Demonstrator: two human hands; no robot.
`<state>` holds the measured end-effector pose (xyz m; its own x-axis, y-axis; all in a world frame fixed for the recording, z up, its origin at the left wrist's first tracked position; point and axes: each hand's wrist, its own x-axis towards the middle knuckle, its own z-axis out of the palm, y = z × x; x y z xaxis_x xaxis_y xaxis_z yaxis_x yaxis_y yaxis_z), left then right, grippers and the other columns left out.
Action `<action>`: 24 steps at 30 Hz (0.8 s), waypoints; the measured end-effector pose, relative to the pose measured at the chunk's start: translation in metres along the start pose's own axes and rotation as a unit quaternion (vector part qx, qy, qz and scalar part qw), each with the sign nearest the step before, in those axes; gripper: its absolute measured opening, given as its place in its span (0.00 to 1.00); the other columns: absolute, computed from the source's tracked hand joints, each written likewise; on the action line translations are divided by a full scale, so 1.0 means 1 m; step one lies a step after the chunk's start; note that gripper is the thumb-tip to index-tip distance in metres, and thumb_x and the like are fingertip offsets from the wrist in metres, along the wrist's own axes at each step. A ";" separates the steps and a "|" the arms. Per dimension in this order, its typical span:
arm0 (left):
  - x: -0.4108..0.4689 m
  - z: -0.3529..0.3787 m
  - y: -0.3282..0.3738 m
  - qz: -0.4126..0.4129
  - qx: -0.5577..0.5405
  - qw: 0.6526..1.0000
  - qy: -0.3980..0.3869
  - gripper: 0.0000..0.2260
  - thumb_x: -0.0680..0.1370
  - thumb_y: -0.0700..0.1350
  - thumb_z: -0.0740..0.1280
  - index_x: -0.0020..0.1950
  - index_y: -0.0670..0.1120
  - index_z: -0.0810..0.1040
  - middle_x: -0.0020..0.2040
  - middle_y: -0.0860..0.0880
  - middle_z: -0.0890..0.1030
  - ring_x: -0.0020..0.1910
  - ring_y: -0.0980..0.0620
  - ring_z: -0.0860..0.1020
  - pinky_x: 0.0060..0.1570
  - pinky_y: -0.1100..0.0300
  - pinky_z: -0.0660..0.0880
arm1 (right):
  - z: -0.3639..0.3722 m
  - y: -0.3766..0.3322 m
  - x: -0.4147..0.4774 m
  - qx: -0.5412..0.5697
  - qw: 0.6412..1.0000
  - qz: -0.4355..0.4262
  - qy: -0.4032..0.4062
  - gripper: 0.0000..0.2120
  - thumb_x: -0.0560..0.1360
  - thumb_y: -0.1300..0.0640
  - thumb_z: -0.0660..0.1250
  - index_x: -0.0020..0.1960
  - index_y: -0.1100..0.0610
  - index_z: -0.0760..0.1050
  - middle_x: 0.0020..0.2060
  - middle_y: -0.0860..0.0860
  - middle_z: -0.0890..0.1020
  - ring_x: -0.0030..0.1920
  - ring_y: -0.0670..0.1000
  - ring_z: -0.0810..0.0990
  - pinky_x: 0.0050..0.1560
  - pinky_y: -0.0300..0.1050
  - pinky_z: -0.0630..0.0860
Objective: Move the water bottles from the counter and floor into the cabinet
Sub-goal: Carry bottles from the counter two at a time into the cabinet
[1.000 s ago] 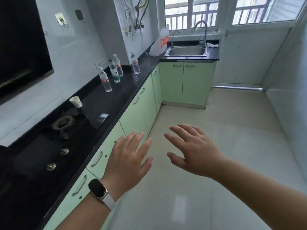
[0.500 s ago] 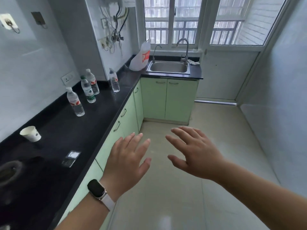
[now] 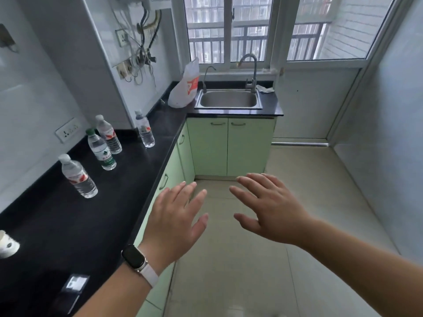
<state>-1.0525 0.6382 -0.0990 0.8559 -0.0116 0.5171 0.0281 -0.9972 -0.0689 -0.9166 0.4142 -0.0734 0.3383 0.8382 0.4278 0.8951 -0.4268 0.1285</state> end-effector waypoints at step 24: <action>0.191 0.089 -0.006 -0.180 0.173 0.967 -0.050 0.21 0.78 0.55 0.62 0.65 0.45 0.81 0.64 0.42 0.81 0.65 0.39 0.78 0.64 0.38 0.74 | 0.115 0.228 0.174 0.157 0.975 -0.155 0.012 0.27 0.76 0.38 0.59 0.69 0.53 0.73 0.66 0.54 0.76 0.66 0.59 0.73 0.68 0.57 0.69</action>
<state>-0.8436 0.6481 -0.0756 0.8041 0.3553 0.4766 0.4888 -0.8515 -0.1899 -0.6199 0.5015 -0.0725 0.0343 0.9010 0.4325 0.9994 -0.0266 -0.0240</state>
